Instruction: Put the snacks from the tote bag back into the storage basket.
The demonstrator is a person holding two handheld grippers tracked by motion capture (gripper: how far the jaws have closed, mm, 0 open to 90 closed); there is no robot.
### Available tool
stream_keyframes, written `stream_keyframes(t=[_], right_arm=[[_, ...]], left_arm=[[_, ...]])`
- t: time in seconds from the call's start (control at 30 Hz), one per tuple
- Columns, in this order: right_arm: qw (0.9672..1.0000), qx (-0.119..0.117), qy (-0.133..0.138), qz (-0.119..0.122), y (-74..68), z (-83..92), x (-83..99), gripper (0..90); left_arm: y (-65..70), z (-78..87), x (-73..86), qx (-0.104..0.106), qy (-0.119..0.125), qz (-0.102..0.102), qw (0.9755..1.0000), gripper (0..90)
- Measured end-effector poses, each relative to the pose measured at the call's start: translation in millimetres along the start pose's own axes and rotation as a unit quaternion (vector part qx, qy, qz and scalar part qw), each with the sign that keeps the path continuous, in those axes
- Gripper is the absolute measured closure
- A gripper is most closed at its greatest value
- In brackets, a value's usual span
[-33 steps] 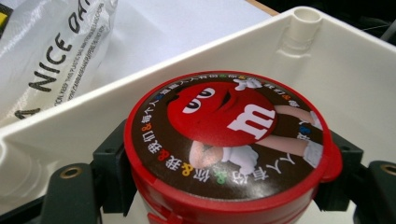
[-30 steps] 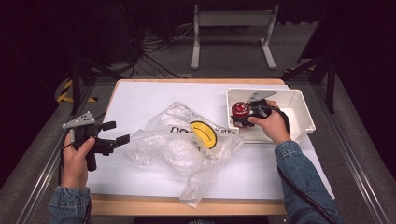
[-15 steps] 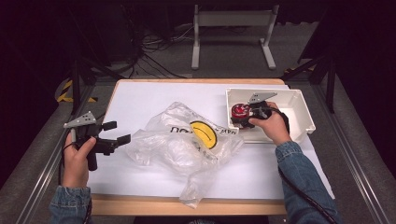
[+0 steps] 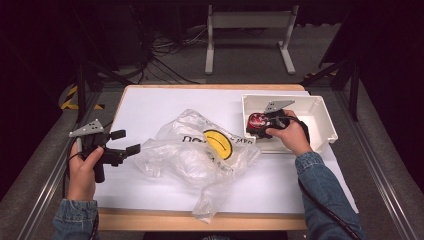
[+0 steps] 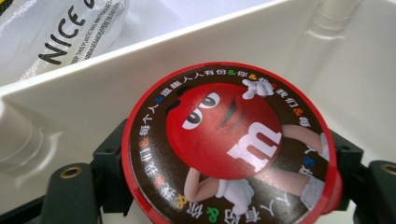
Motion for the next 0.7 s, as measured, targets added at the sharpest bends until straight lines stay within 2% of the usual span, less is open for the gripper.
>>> stream_keyframes(t=[0.7], right_arm=[[1.0, -0.004, -0.001, 0.008, -3.2, -1.7, -1.6, 24.7]], left_arm=[[0.4, 0.1, -0.2, 0.001, 0.0, 0.001, 1.0, 2.5]])
Point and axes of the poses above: each handheld gripper's, and its own axes: z roughly backward along the jaws, x roughly out of its underside, y roughly to its right, the point moved 6 cm from there along -z, roughly forward along the jaws, and after that the axes turned 6 degrees about x, right-handed, at the moved point
